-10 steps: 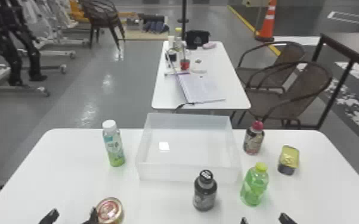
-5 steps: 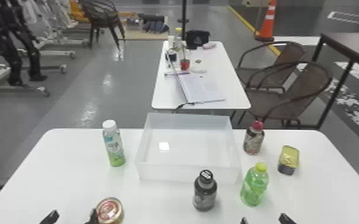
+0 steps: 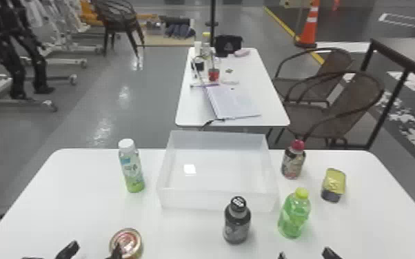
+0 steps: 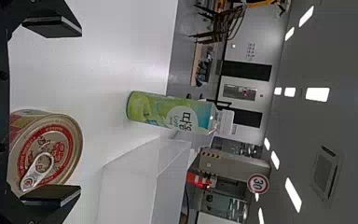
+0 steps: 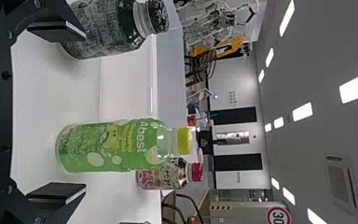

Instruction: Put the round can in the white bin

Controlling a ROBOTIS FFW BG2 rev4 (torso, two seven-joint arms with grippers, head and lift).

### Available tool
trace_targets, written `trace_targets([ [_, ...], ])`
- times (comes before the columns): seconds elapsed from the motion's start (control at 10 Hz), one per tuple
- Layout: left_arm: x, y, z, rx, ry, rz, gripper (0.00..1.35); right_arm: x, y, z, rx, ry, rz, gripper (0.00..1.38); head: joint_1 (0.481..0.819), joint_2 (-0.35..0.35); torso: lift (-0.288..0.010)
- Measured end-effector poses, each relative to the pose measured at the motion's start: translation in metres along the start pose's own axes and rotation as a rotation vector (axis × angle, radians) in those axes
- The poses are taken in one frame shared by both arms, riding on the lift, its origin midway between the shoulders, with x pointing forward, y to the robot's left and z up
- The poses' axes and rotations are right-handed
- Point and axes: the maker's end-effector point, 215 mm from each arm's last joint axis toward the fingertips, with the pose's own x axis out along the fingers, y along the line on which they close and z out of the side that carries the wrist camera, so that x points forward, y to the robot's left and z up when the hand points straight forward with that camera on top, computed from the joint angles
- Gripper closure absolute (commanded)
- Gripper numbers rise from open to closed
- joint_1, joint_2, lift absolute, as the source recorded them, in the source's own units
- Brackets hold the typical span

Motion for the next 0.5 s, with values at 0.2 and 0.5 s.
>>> trace_targets([
  [0.2,0.005,-0.007,-0.003,0.016,0.018,-0.034,0.12,0.001,0.0,0.001,0.0,-0.002,0.0,0.15,0.549,0.0,-0.1],
  [0.5,0.016,-0.024,-0.018,0.006,0.087,-0.092,0.13,0.003,-0.001,0.002,0.0,-0.005,0.0,0.15,0.549,0.0,-0.1],
])
